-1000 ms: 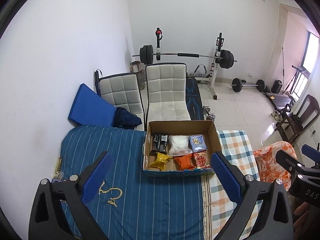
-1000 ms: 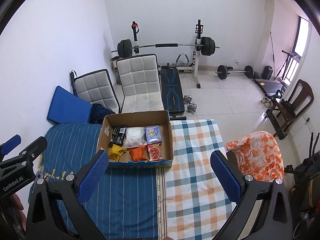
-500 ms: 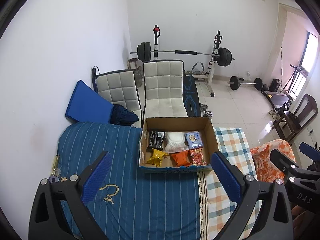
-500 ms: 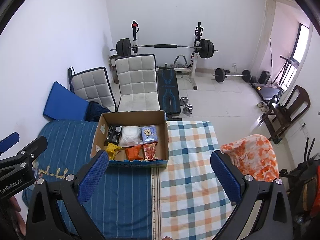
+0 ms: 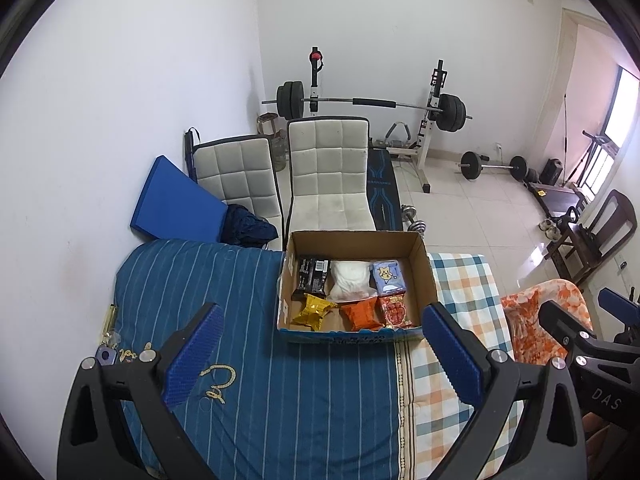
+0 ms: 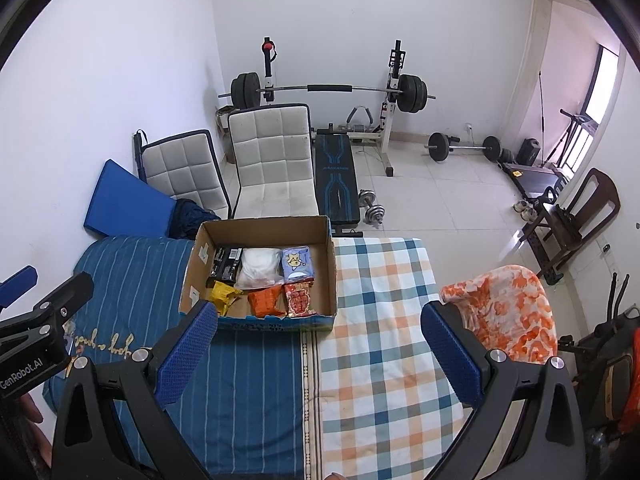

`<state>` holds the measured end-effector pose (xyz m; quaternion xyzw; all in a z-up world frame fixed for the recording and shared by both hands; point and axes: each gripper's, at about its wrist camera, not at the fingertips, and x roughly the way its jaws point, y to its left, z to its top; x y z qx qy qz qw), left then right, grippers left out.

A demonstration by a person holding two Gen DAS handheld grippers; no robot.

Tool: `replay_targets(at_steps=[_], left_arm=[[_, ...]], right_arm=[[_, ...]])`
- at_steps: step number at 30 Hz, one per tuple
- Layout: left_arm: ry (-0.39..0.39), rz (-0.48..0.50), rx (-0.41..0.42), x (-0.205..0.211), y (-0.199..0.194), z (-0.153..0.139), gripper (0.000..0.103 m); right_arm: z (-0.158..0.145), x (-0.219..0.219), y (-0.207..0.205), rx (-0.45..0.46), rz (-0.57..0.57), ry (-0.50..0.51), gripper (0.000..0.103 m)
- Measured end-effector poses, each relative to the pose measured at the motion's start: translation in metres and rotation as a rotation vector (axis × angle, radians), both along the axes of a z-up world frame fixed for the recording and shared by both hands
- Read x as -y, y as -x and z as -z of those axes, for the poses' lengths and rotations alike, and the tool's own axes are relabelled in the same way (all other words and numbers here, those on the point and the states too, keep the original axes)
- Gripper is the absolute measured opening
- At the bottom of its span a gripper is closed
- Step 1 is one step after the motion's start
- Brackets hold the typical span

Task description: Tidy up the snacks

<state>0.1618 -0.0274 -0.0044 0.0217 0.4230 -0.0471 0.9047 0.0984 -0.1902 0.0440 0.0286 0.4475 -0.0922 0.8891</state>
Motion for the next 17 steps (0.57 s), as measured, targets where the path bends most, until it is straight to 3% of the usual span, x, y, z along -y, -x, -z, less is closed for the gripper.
replay_targets(at_steps=[17], left_arm=[[-0.006, 0.014, -0.006, 0.0049, 0.0025, 0.0026, 0.102]], right_arm=[[0.0072, 0.0036, 0.0051, -0.005, 0.007, 0.001, 0.103]])
